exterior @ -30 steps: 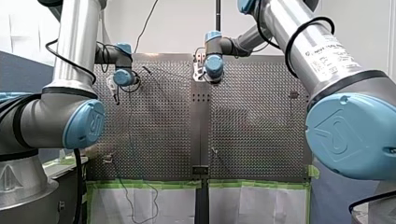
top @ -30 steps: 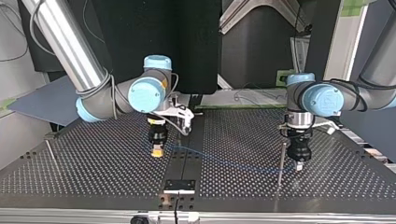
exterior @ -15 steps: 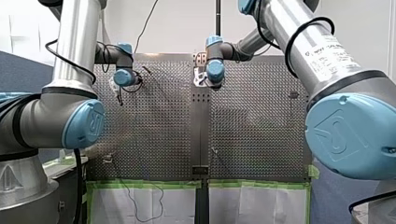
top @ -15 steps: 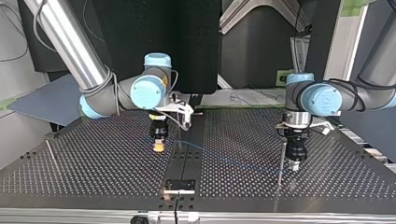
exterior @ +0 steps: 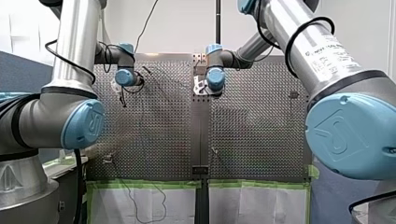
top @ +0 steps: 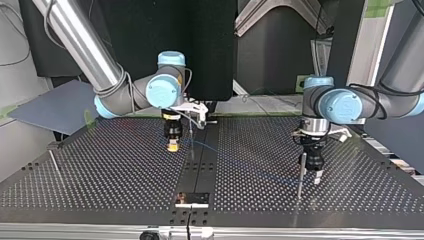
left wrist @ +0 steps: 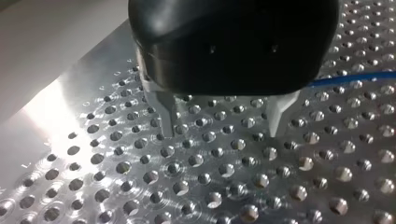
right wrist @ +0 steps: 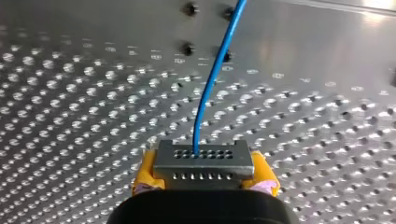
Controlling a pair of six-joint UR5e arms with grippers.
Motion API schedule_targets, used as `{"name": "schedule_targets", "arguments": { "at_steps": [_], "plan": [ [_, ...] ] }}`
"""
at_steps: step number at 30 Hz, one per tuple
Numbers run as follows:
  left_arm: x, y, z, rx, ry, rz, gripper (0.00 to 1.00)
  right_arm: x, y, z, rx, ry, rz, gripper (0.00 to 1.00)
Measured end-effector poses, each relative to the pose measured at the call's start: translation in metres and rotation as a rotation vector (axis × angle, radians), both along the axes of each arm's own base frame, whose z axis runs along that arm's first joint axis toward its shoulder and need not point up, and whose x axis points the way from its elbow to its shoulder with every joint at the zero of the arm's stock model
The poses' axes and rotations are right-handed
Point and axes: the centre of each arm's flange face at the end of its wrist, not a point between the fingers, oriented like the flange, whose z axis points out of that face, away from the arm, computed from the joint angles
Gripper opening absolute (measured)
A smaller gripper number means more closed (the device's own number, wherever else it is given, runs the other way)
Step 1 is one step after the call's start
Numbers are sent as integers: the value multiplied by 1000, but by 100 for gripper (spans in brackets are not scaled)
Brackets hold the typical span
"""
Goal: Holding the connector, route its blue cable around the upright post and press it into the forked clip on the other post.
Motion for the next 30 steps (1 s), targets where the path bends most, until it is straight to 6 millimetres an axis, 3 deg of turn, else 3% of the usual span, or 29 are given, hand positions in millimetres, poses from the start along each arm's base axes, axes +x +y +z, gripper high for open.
{"name": "schedule_targets", "arguments": {
  "at_steps": [16, 30],
  "plan": [
    [-1, -5, 0, -13, -1, -10, 97, -18, 7, -57, 6, 11, -16, 0],
    [1, -6, -5, -21, 5, -8, 97, -55, -4, -100, 7, 10, -73, 0]
  ]
}}
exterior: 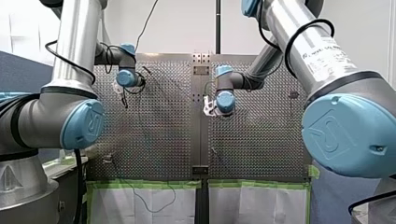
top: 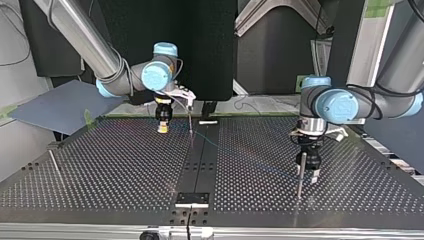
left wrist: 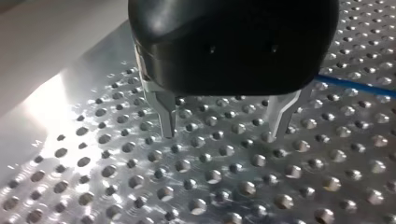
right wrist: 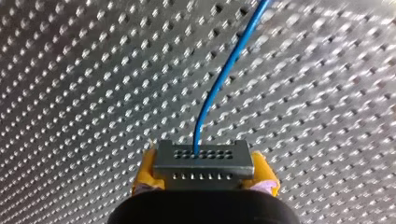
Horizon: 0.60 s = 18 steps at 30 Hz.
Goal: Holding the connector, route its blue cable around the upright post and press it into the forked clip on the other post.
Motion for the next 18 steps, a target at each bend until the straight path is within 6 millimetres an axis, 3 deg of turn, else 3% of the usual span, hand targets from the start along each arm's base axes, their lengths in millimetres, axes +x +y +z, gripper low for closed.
{"name": "schedule_targets", "arguments": {
  "at_steps": [10, 18],
  "plan": [
    [0, -4, -3, 1, 8, -5, 97, -31, -6, -34, 4, 6, -44, 0],
    [0, -5, -4, 1, 9, -8, 97, -54, -7, -81, 38, 35, -71, 0]
  ]
}}
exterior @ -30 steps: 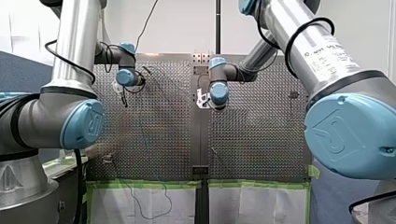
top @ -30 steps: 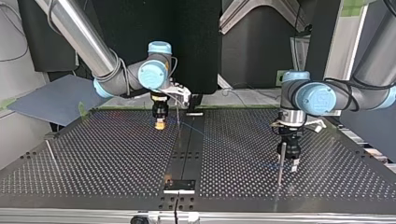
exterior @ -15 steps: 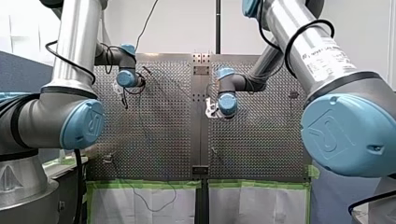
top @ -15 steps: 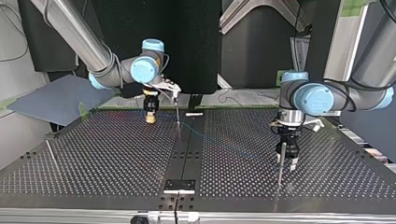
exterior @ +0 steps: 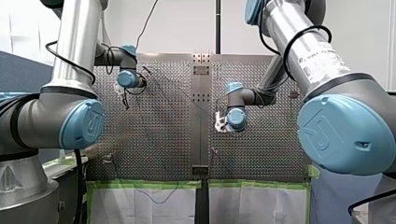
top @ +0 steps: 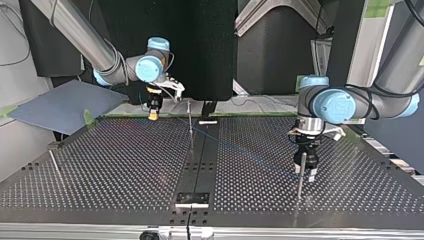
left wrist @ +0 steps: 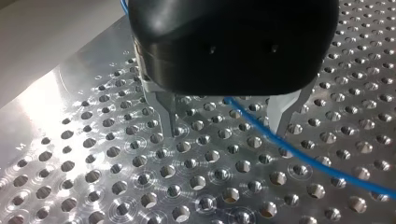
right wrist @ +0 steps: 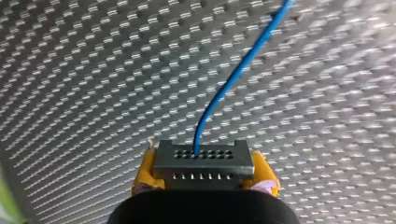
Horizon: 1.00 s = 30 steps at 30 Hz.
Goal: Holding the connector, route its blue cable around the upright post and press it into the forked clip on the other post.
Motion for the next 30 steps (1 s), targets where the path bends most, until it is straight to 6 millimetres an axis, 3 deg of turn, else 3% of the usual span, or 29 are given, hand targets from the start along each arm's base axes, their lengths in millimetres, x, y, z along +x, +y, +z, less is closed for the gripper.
{"name": "schedule_targets", "arguments": {
  "at_steps": [5, 13, 22, 30],
  "plan": [
    [0, -1, 0, 0, 1, -1, 97, -12, 5, -27, 19, 13, -9, 0],
    [-1, -2, 0, 0, 1, -3, 97, -31, 14, -52, 28, 16, -27, 0],
    [-1, -2, 0, 1, 1, -2, 97, -64, 26, -107, 84, 34, -71, 0],
    [-1, -3, -1, 1, 2, -5, 97, -106, 36, -163, 155, 60, -85, 0]
  ]
}}
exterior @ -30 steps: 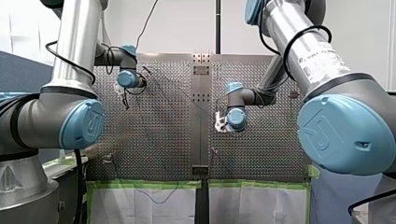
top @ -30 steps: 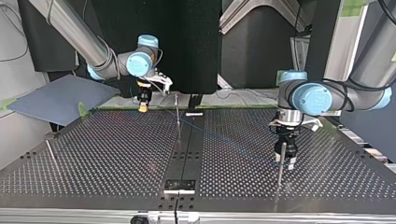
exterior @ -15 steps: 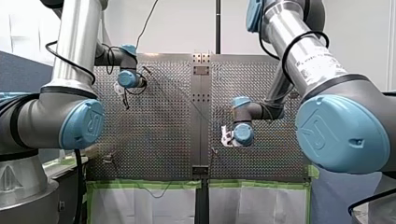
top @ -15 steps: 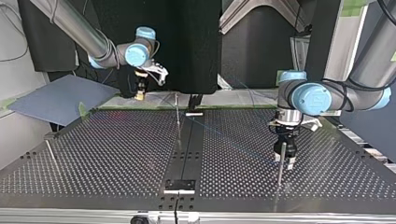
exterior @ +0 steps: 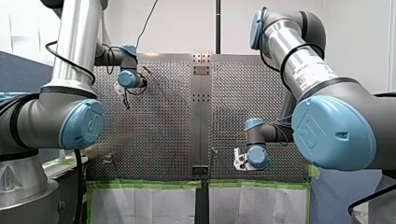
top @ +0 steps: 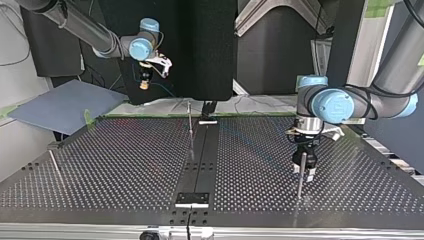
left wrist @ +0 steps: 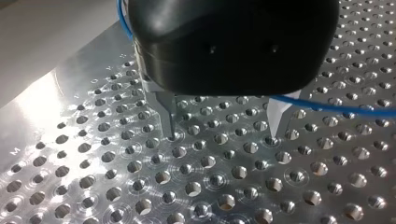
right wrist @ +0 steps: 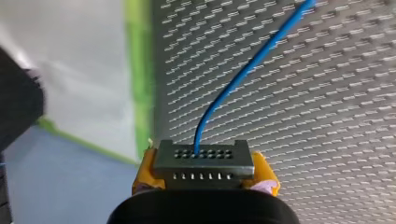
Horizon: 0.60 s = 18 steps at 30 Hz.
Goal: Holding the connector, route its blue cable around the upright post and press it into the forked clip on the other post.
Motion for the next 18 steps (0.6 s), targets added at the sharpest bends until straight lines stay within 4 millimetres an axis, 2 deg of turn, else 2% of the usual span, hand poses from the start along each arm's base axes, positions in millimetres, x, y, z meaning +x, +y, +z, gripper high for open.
{"name": "schedule_targets", "arguments": {
  "at_steps": [5, 11, 18],
  "plan": [
    [0, -1, 0, 1, 2, -1, 97, -28, 7, -24, 31, 14, 4, 0],
    [-1, -2, 0, 2, 4, 1, 97, -55, 13, -35, 43, 34, 16, 0],
    [-1, -2, 0, 2, 4, 4, 97, -71, 39, -60, 79, 89, 42, 0]
  ]
}}
